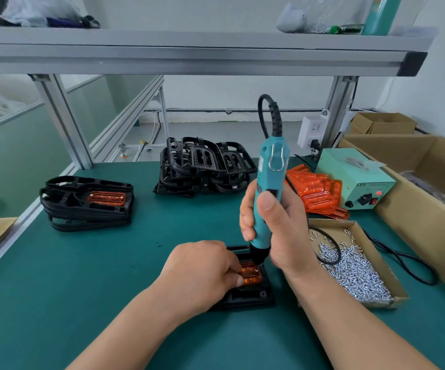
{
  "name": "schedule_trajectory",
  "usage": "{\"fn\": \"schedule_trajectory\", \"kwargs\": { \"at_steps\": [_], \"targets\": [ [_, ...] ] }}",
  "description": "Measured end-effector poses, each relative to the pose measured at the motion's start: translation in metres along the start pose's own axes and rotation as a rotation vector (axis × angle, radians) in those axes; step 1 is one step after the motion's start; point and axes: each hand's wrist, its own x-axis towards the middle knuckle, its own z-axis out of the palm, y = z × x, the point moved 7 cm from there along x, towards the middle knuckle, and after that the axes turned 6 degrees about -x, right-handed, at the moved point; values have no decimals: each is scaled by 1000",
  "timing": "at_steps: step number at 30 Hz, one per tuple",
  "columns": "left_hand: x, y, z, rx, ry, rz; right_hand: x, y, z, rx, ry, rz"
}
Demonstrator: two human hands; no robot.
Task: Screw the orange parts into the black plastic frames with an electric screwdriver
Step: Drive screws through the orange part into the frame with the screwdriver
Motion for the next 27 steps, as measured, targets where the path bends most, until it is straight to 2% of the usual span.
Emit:
{"fn": "schedule_trajectory", "kwargs": {
  "at_steps": [6, 10, 12, 14, 16, 18, 19, 22, 27],
  "targets": [
    [-1, -1, 0, -6, 24, 16, 2, -23, -2, 107, 49, -134],
    [-1, -4, -2, -62, 36, 60, 0, -15, -17, 207, 199, -71],
    [-2, -11, -8, -268, 103, 35, -2, -9, -26, 266, 265, -29],
    [-1, -27, -17, -630, 251, -51, -3, -5, -33, 321, 313, 0],
    [-1, -47, -18, -1166, 329, -200, -3, 1, -39, 370, 360, 28],
    [1, -53, -15, -1701, 285, -281, -4, 8, -42, 429, 409, 70],
    [2, -53, -13, -1875, 248, -306, -4, 11, -44, 458, 432, 90],
    [2, -42, -7, -2095, 99, -333, -4, 18, -49, 515, 490, 134],
    [0, -21, 5, -2087, -33, -294, -3, 19, -56, 586, 534, 137]
  ]
}}
